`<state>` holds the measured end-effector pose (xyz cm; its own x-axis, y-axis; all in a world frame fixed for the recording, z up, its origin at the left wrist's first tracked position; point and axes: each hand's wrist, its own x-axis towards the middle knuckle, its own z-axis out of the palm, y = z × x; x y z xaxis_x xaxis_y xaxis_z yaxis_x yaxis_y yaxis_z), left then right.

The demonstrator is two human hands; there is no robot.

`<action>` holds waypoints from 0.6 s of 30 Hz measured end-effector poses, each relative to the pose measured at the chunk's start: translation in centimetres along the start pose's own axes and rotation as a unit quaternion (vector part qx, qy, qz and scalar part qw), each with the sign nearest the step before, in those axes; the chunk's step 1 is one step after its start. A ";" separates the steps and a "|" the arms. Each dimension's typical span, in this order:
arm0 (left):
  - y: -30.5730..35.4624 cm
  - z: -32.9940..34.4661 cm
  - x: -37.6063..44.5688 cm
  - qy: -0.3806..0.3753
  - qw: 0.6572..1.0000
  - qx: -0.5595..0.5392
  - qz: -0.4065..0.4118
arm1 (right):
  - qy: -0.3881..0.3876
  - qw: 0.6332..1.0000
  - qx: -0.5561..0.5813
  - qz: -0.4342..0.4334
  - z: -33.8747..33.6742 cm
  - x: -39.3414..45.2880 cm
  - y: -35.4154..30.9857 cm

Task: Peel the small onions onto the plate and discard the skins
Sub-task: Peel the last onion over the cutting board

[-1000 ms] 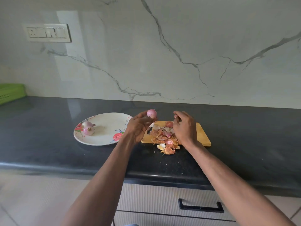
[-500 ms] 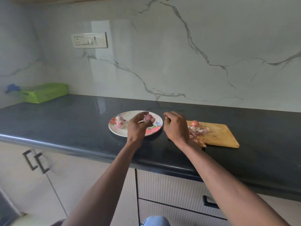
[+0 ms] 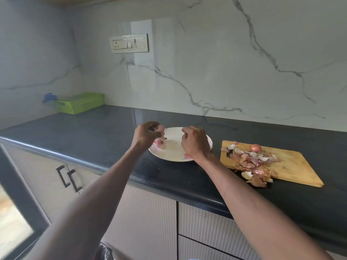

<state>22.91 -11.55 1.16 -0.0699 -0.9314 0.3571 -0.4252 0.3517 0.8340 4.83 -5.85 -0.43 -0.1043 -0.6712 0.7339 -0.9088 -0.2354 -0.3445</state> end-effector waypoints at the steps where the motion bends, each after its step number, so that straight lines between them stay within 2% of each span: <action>1: 0.0 0.1 0.4 -0.010 1.000 0.015 0.008 | 0.006 1.000 0.003 0.000 0.4 -0.1 0.3; 5: 0.9 0.6 1.7 -0.079 0.995 0.063 0.022 | -0.008 0.999 0.017 0.038 1.5 -0.8 1.4; 10: 0.8 1.3 3.3 -0.209 0.968 0.138 -0.030 | -0.019 0.995 0.030 0.095 1.1 -0.8 2.6; 18: 0.6 1.7 3.2 -0.214 0.970 0.109 -0.047 | -0.039 0.991 0.043 0.119 0.8 -1.1 2.3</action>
<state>20.91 -14.43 2.13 -0.3697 -0.9284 0.0370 -0.6250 0.2779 0.7295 3.15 -6.23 -2.54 -0.2779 -0.7661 0.5795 -0.8239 -0.1201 -0.5538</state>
